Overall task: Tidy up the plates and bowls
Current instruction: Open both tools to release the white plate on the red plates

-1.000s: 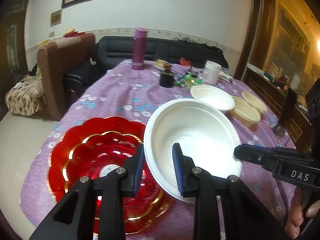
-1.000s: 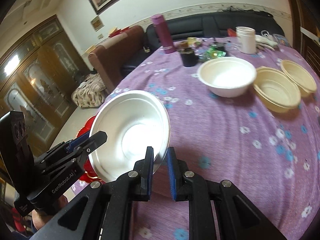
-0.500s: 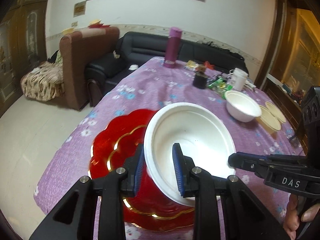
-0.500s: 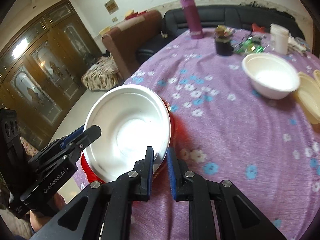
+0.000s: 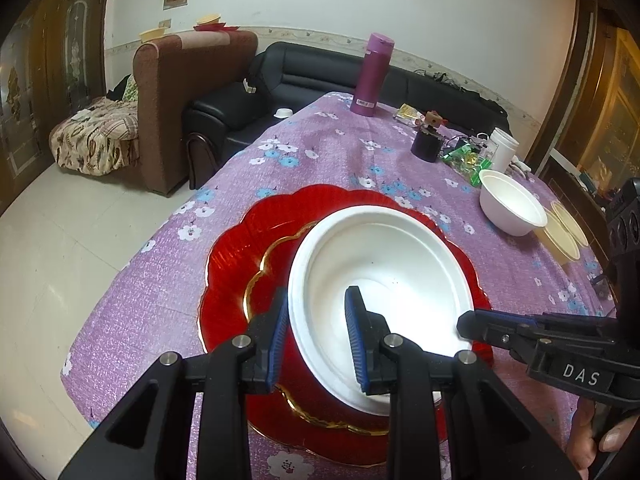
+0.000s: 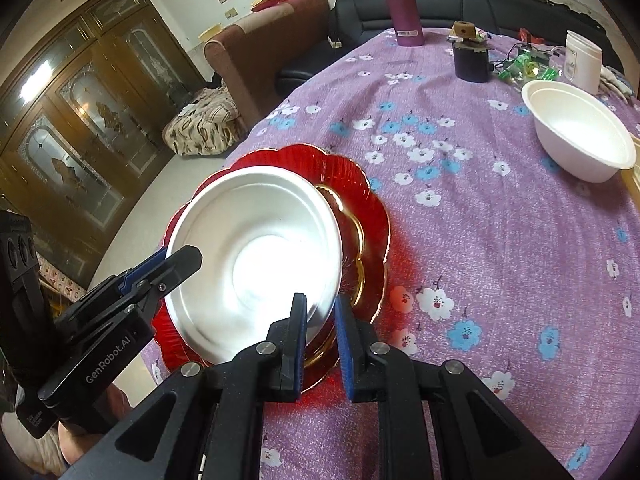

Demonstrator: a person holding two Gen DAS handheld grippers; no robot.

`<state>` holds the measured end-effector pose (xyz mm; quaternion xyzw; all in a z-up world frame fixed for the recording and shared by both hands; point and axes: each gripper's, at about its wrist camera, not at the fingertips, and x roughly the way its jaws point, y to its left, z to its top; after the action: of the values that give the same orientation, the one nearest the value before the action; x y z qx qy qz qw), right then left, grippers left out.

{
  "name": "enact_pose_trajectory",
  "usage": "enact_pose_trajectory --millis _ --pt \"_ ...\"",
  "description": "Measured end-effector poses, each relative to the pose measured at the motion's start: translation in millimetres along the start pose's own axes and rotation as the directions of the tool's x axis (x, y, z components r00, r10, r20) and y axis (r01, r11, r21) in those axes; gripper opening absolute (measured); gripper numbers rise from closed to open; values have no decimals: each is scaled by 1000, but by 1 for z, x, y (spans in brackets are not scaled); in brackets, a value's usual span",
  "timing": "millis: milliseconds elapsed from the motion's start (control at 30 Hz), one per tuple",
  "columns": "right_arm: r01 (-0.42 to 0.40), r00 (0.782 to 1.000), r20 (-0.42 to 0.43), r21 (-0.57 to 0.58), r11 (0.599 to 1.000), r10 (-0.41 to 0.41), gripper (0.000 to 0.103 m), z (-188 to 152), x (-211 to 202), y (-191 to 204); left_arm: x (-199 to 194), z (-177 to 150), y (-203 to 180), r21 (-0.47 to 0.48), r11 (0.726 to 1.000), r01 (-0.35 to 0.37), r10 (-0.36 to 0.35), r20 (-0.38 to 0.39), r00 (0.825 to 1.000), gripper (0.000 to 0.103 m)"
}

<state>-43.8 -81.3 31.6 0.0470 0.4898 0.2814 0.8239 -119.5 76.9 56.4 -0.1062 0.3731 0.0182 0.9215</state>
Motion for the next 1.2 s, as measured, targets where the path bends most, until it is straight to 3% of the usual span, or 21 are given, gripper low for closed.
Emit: enact_pose_trajectory --millis 267,433,767,1000,1200 --pt "5 1000 3 -12 1000 -5 18 -1 1 2 -1 0 3 -9 1000 -5 5 1 1000 28" --pt "-8 1000 7 -5 1000 8 26 -3 -4 0 -4 1 3 -8 1000 -10 10 6 1000 29" --pt "-31 999 43 12 999 30 27 -7 -26 -7 -23 9 -2 -1 1000 -11 11 50 999 31" --pt "-42 995 99 86 995 34 27 -13 -56 -36 -36 11 -47 105 992 69 -76 63 995 33" --pt "-18 987 158 192 981 -13 27 -25 -84 -88 -26 -3 -122 251 954 165 -172 4 985 41"
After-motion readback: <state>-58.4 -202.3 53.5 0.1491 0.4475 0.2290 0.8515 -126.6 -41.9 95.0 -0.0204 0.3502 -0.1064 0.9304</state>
